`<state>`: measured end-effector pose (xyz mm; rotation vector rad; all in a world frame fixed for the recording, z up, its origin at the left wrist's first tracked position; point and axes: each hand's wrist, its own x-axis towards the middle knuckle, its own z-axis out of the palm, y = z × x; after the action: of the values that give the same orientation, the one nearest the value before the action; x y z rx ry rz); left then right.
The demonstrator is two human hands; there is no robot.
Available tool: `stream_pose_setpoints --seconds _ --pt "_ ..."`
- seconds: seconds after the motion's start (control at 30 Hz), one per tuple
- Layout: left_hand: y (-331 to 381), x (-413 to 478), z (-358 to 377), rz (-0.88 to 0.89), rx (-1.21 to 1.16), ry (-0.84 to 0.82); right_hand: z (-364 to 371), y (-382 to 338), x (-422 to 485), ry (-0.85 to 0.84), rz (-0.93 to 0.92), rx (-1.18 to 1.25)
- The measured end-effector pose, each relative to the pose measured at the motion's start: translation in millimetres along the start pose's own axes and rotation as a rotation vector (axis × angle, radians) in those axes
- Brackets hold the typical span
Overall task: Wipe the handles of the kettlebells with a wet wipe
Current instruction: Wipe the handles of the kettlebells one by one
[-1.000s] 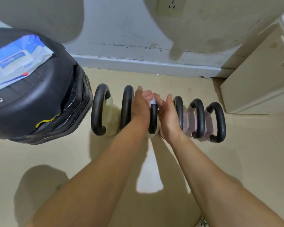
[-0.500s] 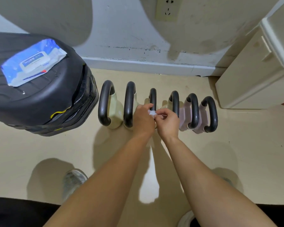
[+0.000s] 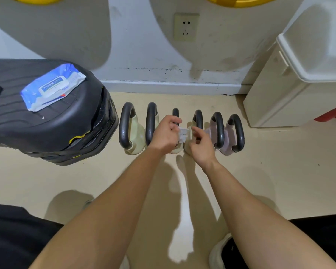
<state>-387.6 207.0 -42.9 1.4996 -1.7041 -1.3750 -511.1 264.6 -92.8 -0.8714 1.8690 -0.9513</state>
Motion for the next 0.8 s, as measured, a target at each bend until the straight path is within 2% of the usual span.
stream_pose_setpoints --seconds 0.17,0.23,0.37,0.47,0.57,0.63,0.73,0.8 --pt "41.3 -4.6 -7.8 -0.051 -0.323 -0.122 -27.5 -22.1 4.5 -0.192 -0.105 -0.133" --pt "51.6 -2.9 -9.4 -0.088 -0.477 -0.109 -46.5 -36.5 2.1 -0.242 -0.126 -0.041" --pt "56.0 9.3 -3.5 -0.173 -0.677 -0.070 -85.1 -42.2 5.9 -0.170 -0.062 0.166" --pt "49.4 26.1 12.0 -0.249 -0.696 -0.006 -104.3 -38.9 18.7 -0.094 -0.035 0.223" --pt "39.6 46.8 30.2 -0.313 -0.586 0.133 -115.1 -35.1 37.4 -0.042 -0.002 0.150" --pt "31.6 57.8 39.9 -0.280 -0.401 0.200 -113.7 -30.0 53.2 0.001 0.009 0.011" --pt "20.7 70.2 50.1 -0.076 0.032 0.194 -100.2 -24.7 75.1 0.011 -0.002 -0.056" --pt "14.7 77.7 53.7 -0.020 0.381 0.151 -87.1 -23.8 88.6 0.010 -0.042 -0.125"
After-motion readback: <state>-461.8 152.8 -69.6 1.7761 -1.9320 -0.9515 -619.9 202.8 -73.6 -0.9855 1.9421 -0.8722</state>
